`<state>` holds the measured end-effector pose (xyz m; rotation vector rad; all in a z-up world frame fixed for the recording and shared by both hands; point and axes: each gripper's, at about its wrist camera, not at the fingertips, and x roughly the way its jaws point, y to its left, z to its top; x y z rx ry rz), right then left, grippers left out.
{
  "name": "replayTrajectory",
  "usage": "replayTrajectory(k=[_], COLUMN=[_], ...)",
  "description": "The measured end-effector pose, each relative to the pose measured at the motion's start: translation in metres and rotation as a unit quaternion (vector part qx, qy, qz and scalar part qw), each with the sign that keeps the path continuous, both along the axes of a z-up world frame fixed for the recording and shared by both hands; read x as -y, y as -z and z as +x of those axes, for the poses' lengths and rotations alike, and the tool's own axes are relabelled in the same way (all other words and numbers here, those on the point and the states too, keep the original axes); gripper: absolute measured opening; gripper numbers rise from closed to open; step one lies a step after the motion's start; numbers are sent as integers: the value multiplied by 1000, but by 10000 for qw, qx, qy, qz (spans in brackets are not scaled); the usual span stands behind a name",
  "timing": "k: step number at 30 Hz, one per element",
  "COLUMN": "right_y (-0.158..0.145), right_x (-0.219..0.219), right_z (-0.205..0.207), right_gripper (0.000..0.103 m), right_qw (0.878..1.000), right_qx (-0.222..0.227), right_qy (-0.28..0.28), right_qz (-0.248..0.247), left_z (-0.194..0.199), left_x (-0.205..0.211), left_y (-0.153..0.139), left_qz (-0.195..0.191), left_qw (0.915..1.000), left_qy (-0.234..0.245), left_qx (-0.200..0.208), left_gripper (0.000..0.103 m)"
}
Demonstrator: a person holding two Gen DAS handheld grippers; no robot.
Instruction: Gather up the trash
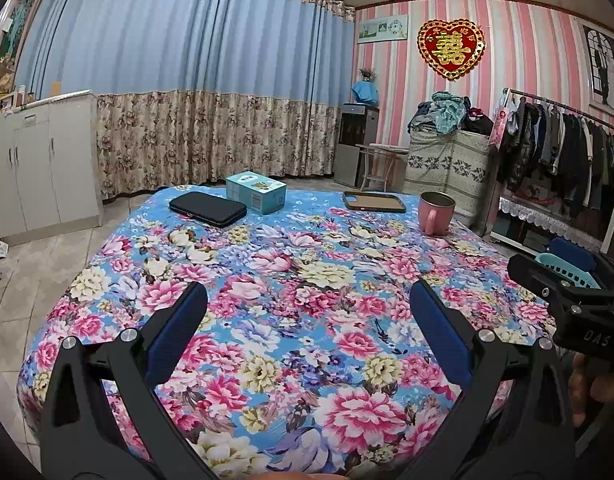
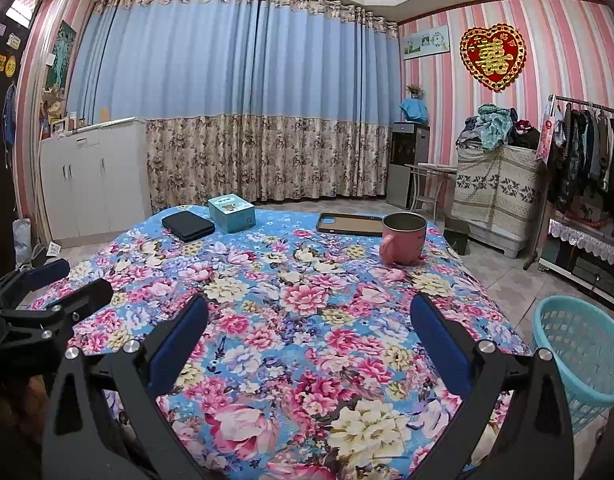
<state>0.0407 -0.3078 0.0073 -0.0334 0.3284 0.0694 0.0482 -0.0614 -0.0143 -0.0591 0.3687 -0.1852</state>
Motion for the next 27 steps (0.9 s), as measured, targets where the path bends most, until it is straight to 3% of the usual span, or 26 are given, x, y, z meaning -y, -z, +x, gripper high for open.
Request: replayTrajectory(k=[7, 27], right_y=[2, 3], right_x=[0, -3], right_z=[2, 3], right_gripper=[99, 99], right_qw=[10000, 9999], right_qx=[-27, -35], right_qy=[27, 38], right_qz=[-29, -90], left_z=[-1, -1], left_x=[5, -3], left_y=[1, -1], left_qz=[103, -83], left_qw=[9999, 10000], left_qy=[60, -18], left_qx=[35, 47], left_gripper=[98, 98])
